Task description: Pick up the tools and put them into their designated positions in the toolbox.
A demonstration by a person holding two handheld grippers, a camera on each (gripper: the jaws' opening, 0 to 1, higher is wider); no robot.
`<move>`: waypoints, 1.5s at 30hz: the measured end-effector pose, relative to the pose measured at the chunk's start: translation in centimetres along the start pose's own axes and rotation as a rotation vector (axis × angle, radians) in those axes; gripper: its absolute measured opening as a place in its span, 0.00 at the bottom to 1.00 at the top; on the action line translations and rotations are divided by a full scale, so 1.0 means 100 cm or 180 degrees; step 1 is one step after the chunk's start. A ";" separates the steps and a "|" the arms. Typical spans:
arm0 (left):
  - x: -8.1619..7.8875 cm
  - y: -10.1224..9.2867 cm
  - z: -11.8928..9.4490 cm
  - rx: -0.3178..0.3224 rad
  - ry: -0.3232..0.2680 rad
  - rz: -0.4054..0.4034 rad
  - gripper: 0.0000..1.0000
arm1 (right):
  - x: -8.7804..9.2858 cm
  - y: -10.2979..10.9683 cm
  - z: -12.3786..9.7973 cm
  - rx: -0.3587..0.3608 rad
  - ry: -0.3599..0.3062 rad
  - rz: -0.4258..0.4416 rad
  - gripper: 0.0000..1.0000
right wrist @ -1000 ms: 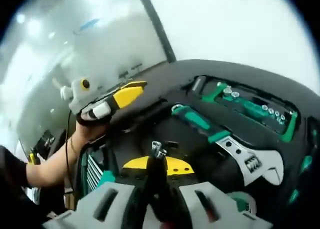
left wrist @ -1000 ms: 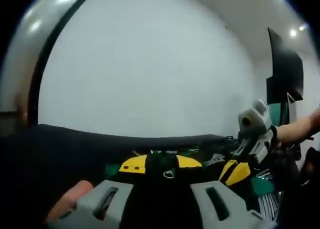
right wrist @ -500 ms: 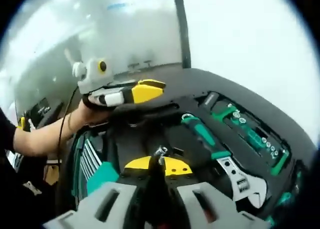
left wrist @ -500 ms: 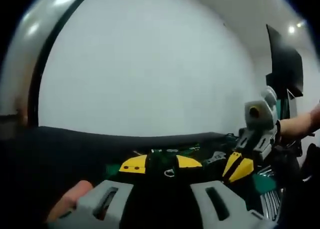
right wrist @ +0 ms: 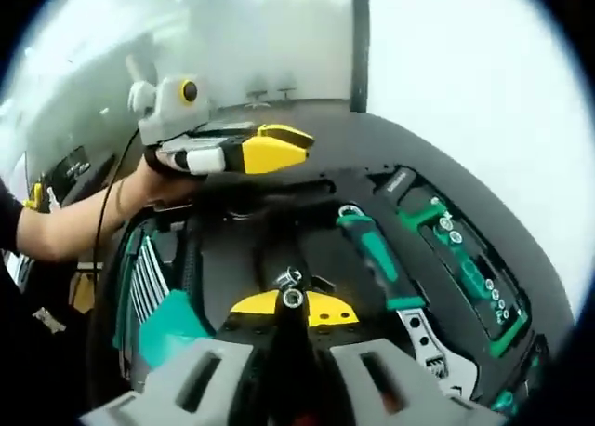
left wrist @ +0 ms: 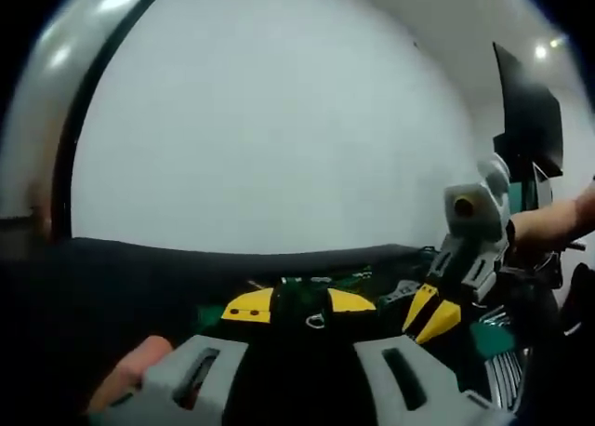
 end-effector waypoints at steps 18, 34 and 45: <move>0.002 -0.002 0.002 0.0010 0.0039 0.0087 0.17 | 0.043 0.002 -0.082 -0.0621 -0.0192 0.2047 0.06; 0.000 -0.001 0.001 0.0000 0.0010 0.0139 0.16 | 0.057 0.026 -0.093 -0.0169 0.0393 0.0702 0.09; 0.000 -0.002 0.000 0.0005 0.0009 0.0160 0.16 | 0.045 0.014 -0.101 -0.0376 0.0845 0.0209 0.12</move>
Point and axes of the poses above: the point that each gripper's makers call its tool centre point, and the gripper's own axes: z roughly forward along the fingers, y roughly to its left, x roughly out of its underside, the point moved 4 cm from there along -z, roughly backward along the fingers, and after that the axes turned 7 degrees about -x, right-handed, at the moved point
